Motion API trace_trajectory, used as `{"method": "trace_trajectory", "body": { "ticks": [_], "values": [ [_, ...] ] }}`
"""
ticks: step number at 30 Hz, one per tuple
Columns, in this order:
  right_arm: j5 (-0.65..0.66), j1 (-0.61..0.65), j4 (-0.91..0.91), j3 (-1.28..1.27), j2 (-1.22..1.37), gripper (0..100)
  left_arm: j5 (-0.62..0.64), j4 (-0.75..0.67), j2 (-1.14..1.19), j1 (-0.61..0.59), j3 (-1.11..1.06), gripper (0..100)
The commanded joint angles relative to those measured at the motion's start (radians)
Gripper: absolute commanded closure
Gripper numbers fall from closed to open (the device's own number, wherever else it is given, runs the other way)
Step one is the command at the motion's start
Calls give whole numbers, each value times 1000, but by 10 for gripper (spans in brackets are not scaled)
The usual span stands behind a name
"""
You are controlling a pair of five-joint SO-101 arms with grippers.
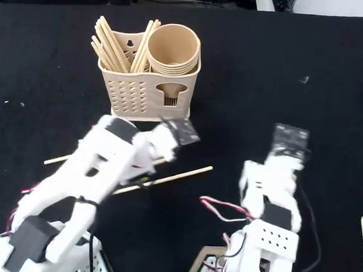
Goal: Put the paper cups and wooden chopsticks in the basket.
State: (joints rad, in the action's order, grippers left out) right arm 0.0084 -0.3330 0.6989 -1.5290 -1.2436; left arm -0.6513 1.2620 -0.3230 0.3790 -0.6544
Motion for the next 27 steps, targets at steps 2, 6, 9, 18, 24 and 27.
{"method": "trace_trajectory", "body": {
  "ticks": [2,6,9,18,24,27],
  "values": [
    [-25,-38,-52,38,-24,901,104,-135,92,116,70,970],
    [-25,-38,-54,39,-24,900,157,-195,242,139,127,970],
    [-25,-38,-54,39,-24,900,201,-190,341,139,205,945],
    [-25,-38,-54,38,-24,900,163,-64,399,137,305,811],
    [-25,-37,-54,38,-24,900,144,21,358,140,308,822],
    [-25,-3,-54,36,-24,900,146,68,304,142,302,822]
  ]
}}
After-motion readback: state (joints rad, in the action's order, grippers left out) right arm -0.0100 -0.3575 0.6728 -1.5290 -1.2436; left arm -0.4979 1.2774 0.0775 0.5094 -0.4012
